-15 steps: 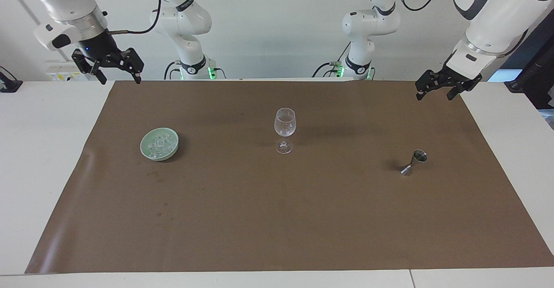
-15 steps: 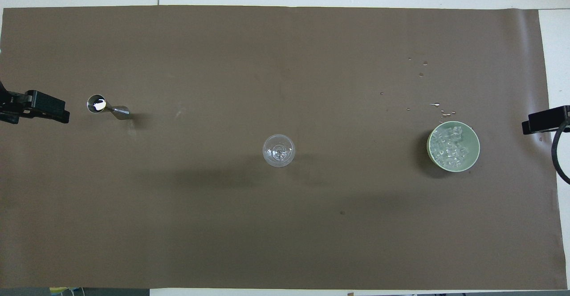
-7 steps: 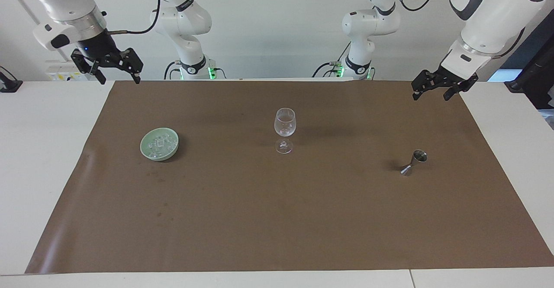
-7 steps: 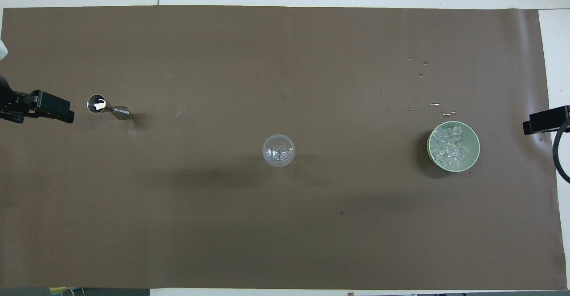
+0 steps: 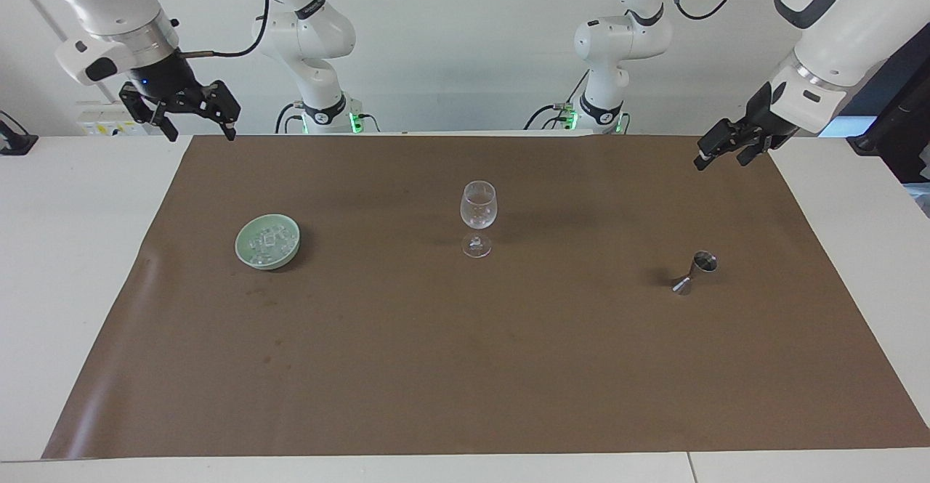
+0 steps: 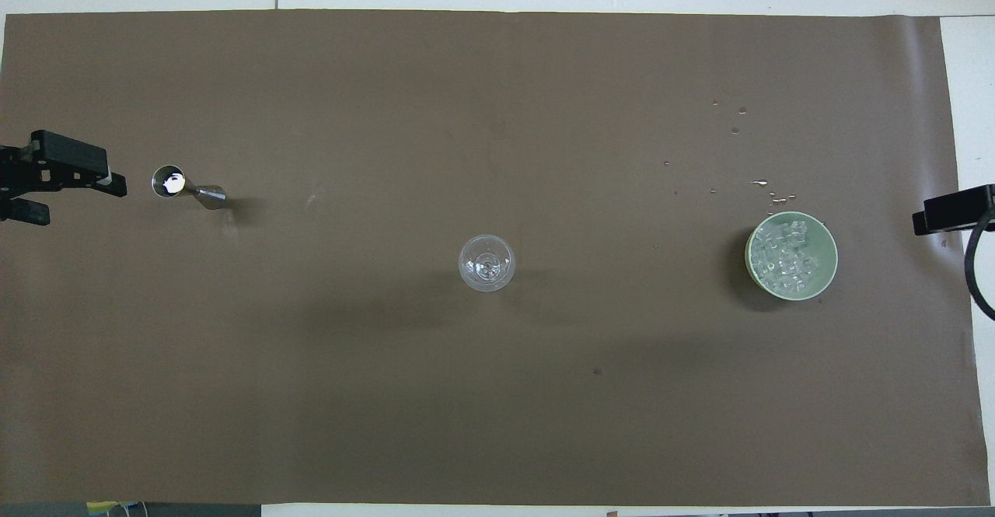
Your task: Pour wine and add ice with both arms
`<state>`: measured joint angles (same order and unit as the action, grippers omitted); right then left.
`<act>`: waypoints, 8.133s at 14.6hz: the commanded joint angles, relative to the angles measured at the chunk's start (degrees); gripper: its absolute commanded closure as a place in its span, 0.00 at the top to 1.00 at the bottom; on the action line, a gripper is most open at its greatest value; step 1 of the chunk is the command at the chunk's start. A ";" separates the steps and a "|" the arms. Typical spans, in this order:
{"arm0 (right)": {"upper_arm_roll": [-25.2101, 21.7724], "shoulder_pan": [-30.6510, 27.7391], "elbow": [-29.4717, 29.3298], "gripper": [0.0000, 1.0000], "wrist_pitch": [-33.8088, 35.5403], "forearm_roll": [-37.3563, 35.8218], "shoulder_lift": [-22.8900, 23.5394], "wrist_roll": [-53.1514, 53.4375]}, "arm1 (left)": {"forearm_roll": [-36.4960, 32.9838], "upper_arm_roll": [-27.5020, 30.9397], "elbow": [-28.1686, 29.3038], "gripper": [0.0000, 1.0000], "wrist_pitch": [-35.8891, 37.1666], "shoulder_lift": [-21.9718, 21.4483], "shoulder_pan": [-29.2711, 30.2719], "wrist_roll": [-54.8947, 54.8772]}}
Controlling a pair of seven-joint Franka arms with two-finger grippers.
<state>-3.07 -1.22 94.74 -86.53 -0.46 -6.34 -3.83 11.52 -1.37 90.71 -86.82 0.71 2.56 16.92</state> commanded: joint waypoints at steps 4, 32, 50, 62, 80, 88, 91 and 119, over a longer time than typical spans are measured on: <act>0.52 -0.98 0.97 1.00 -0.31 0.10 -0.60 -1.62 | 13.42 4.26 -8.33 1.00 2.01 10.95 2.45 30.05; 0.52 -0.98 7.62 1.00 -5.81 0.28 -2.88 -2.06 | 48.92 14.02 20.91 0.86 -14.69 19.94 9.92 27.83; 0.43 -2.38 41.13 0.86 -48.72 0.54 4.15 -8.74 | 68.45 13.76 28.11 0.83 -21.63 22.05 6.06 19.82; 0.43 -2.12 42.90 0.64 -52.60 0.46 6.78 -9.18 | 68.90 13.76 28.29 0.00 -21.55 21.88 5.79 19.82; 0.61 -1.59 40.35 0.56 -48.03 0.28 6.96 -9.97 | 54.77 14.29 30.40 0.00 -14.95 -0.52 -9.84 37.38; 0.61 -2.73 41.76 0.46 -48.64 0.28 6.61 -11.99 | 41.31 13.76 29.17 0.00 -25.13 -4.40 -27.68 57.68; 0.69 -2.73 41.76 0.37 -48.65 0.28 6.61 -12.08 | 38.16 13.76 29.17 0.00 -29.80 -3.96 -32.87 63.05; 6.31 -1.59 18.12 0.00 -19.14 0.46 3.10 -5.42 | -10.45 13.14 19.42 0.00 -33.15 0.87 -50.72 89.78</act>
<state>0.69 -2.57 115.09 -109.41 -0.35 -1.66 -12.59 3.91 11.26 112.13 -122.52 1.02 -46.72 105.25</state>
